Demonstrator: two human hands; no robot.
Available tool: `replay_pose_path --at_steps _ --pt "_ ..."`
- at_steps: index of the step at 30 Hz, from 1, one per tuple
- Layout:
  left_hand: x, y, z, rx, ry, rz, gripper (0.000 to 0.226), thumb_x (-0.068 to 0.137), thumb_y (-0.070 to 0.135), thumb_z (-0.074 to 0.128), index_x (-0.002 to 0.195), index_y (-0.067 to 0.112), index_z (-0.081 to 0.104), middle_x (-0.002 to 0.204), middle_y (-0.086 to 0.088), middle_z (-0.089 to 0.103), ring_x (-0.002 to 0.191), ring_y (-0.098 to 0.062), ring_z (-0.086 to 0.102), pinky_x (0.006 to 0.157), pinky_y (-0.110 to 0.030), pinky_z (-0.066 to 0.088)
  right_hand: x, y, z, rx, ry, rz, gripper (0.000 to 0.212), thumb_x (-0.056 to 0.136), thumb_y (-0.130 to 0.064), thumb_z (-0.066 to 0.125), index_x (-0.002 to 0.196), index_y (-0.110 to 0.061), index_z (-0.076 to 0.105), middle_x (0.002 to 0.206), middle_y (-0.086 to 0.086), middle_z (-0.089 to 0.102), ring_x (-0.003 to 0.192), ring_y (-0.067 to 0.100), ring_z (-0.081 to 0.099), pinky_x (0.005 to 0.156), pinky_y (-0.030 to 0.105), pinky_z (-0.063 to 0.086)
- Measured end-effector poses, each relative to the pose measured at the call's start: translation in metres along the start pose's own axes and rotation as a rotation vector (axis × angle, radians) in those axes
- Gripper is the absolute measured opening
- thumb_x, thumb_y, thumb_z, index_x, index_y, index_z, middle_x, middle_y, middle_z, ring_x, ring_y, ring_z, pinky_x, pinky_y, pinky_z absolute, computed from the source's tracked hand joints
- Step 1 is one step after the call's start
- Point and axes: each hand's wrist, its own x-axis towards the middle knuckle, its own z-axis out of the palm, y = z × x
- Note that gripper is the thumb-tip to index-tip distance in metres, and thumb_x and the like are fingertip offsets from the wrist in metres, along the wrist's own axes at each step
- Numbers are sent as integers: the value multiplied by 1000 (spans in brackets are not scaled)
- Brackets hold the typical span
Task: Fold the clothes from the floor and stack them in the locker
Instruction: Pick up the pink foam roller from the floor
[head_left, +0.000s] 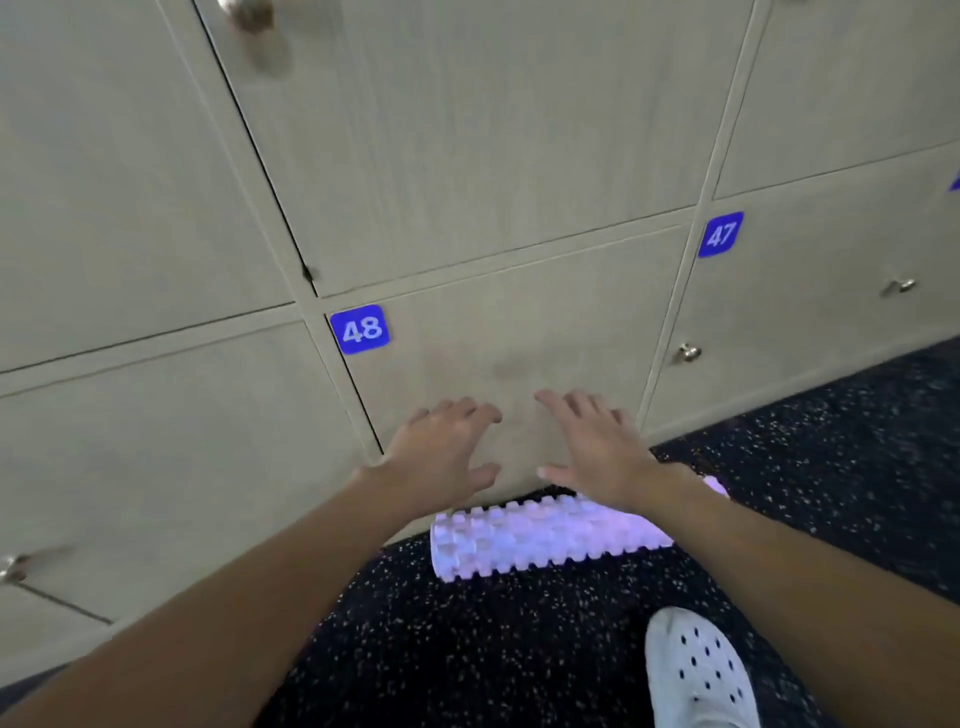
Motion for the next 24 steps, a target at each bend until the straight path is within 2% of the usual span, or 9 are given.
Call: replay_pose_path --at_steps 5,8,11,13,15,16,18,20,24 --pt "26 -11 110 -87 -210 -51 62 90 47 60 145 26 38 140 2 47 130 -22 43 110 -38 30 4 43 81 -56 -191 16 85 87 -48 62 153 -27 13 143 3 35 132 23 34 109 43 26" --pt "39 -16 159 -116 -291 -51 75 86 52 64 149 25 33 146 3 41 135 -22 39 114 -38 25 9 64 123 -104 -284 41 84 87 -52 62 152 -23 17 146 5 34 136 25 33 114 49 24" --pt "54 -17 193 -133 -342 -29 88 81 58 69 152 24 29 156 3 33 143 -22 32 118 -38 20 12 81 155 -114 -357 52 90 83 -50 66 153 -23 16 148 5 32 140 24 28 118 56 15" --pt "63 -14 207 -134 -339 4 91 79 63 70 151 25 29 158 3 32 145 -23 31 120 -40 19 14 88 167 -164 -372 26 96 80 -52 69 153 -25 14 153 5 26 143 24 24 118 57 13" --pt "71 -11 217 -146 -359 16 102 75 66 73 154 27 22 158 1 32 144 -24 34 120 -44 21 19 92 172 -221 -379 19 101 78 -52 71 154 -28 10 158 8 18 144 27 21 117 55 16" --pt "73 -9 223 -157 -382 12 109 72 67 75 155 29 16 159 0 33 143 -26 35 120 -48 22 21 93 173 -234 -388 31 101 78 -52 71 154 -29 10 159 8 18 143 28 22 115 53 18" --pt "76 -8 232 -156 -419 -6 117 67 68 77 156 36 8 157 -1 37 141 -28 38 118 -56 24 22 95 173 -251 -391 44 94 79 -52 69 153 -30 17 151 4 32 135 26 29 110 49 23" --pt "75 -8 235 -138 -435 -29 116 65 71 76 155 37 12 154 1 41 140 -28 39 116 -58 25 19 95 172 -253 -375 36 87 79 -52 67 151 -30 23 144 -1 40 129 22 32 108 46 24" --pt "59 -15 214 -120 -352 -52 108 64 74 72 153 39 21 153 9 39 140 -22 36 114 -54 26 11 81 156 -194 -308 32 88 78 -56 66 151 -33 22 147 -6 36 131 19 29 106 44 18"
